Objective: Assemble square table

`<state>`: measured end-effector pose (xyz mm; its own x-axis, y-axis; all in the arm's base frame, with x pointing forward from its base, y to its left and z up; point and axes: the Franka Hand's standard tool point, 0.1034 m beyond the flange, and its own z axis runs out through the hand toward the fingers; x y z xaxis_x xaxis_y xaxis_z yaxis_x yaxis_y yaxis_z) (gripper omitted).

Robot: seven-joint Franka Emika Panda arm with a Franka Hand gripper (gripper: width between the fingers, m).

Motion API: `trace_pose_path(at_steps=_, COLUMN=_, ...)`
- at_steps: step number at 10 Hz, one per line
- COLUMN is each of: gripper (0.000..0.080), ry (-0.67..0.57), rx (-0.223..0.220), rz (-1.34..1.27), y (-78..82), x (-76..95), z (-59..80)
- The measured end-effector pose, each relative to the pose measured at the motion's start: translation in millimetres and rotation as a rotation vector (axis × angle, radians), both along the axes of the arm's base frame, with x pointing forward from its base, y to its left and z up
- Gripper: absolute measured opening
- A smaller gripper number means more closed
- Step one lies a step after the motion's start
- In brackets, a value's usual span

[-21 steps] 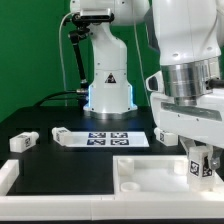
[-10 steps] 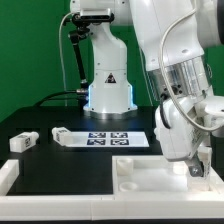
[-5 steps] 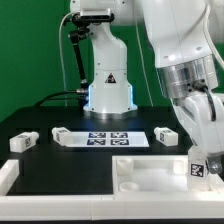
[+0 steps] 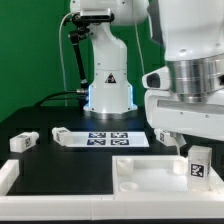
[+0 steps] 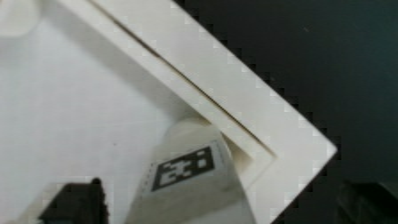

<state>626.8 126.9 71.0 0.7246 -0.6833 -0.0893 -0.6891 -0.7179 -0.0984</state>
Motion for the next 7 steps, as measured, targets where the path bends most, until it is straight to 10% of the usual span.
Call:
trace_pose_path(at_steps=2, gripper=0.0649, ry=-0.010, rx=0.002, rz=-0.007, y=1.0, x=-1.0, z=-2.4)
trace_pose_path(at_steps=5, gripper=0.0288, ry=0.022, rx=0.004, rz=-0.129, y=1.8, x=-4.9, z=-4.5)
trace_pose_path(at_steps=7, gripper=0.0288, ry=0.036, rx=0.004, rz=-0.245, y=2.4, x=-4.5, z=-4.1)
